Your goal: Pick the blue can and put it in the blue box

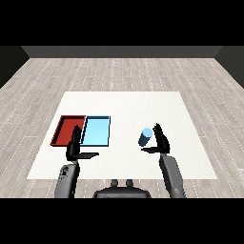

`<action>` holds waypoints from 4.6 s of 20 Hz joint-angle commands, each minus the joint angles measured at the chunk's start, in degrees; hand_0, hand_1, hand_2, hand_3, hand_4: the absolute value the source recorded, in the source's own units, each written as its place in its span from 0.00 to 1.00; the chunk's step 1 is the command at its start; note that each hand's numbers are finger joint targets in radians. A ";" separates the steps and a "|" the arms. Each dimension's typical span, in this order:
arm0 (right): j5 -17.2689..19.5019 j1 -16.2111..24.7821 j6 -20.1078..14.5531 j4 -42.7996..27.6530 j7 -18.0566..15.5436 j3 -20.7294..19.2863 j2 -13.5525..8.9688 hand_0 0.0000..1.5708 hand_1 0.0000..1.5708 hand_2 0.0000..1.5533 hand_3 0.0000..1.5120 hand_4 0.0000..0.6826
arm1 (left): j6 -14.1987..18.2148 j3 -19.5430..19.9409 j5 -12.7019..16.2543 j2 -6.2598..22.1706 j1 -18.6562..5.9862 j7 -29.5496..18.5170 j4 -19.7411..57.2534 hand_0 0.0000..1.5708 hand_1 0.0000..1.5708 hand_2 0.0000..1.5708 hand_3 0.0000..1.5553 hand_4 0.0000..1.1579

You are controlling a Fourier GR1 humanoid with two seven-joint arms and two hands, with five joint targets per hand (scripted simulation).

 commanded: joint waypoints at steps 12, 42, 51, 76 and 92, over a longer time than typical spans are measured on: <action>-2.15 -10.57 0.27 17.71 -2.95 -4.55 -1.90 0.00 0.00 0.00 0.00 0.00 | -0.90 2.00 0.85 1.38 0.35 -2.24 1.25 0.00 0.00 0.00 0.00 0.00; -6.98 -20.31 -5.61 30.58 -4.34 -2.37 2.00 0.00 0.00 0.00 0.00 0.00 | -0.79 3.30 1.67 3.10 -4.01 4.55 -1.13 0.00 0.00 0.00 0.00 0.00; -3.81 -19.78 -12.77 27.91 2.61 -2.55 -0.60 0.93 0.93 0.94 0.96 0.80 | 3.22 -0.41 -1.40 -0.85 -5.31 5.92 -2.46 0.00 0.00 0.00 0.00 0.00; -0.20 -18.19 -18.35 9.11 0.46 7.98 1.85 0.92 0.92 0.95 0.90 0.78 | 3.66 -6.60 -2.85 -2.01 -6.02 2.03 4.12 0.00 0.00 0.00 0.00 0.00; 2.19 -13.39 -15.97 -4.10 7.58 10.60 1.70 0.93 0.93 0.94 0.91 0.83 | 6.45 -14.40 3.70 -2.06 -11.33 4.64 6.99 0.00 0.00 0.00 0.00 0.00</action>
